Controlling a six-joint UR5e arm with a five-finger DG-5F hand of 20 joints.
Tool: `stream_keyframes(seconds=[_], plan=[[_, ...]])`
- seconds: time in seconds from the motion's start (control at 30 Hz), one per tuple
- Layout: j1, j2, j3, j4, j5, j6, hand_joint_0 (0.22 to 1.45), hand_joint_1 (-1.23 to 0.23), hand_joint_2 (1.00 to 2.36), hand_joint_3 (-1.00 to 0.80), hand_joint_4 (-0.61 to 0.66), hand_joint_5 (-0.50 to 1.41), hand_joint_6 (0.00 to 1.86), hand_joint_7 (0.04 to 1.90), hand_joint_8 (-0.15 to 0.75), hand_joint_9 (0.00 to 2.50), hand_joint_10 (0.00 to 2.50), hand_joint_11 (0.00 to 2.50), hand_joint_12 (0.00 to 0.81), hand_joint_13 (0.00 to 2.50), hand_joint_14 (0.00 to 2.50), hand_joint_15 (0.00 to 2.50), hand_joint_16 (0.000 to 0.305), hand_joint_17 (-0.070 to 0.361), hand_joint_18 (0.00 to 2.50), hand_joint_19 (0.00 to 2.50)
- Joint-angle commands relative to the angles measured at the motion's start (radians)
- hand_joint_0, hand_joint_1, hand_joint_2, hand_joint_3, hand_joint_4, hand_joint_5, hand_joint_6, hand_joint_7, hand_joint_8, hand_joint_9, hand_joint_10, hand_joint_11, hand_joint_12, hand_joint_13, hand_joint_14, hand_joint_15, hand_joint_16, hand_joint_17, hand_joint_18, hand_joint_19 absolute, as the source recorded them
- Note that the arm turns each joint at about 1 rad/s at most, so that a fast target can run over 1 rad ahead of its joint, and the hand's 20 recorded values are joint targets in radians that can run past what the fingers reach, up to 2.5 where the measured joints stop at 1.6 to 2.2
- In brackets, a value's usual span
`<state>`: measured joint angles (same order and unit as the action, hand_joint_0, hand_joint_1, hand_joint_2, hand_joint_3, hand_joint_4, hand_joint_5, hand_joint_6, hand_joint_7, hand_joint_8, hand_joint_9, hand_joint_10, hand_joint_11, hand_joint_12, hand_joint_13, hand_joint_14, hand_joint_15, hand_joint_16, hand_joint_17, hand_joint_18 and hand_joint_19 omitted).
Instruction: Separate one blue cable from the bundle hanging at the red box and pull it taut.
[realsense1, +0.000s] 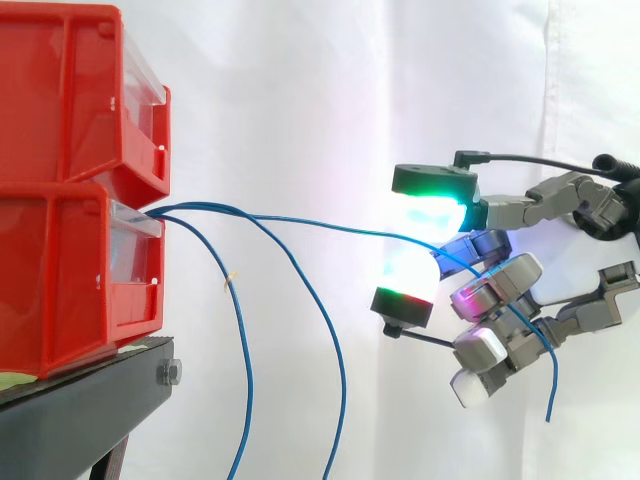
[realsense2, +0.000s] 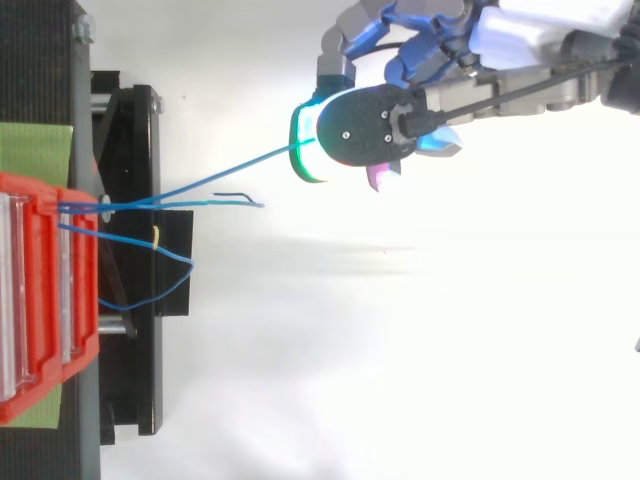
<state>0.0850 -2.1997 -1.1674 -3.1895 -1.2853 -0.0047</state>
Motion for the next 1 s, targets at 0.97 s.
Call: stream_keyframes(seconds=[0.97], plan=[[0.001, 0.002, 0.002, 0.0, -0.017, 0.074, 0.66, -0.63, 1.0, -0.48, 0.02, -0.23, 0.92, 0.94, 0.247, 0.89, 1.03, 1.39, 0.329, 1.0, 0.03, 0.88, 0.041, 0.092, 0.67, 0.54]])
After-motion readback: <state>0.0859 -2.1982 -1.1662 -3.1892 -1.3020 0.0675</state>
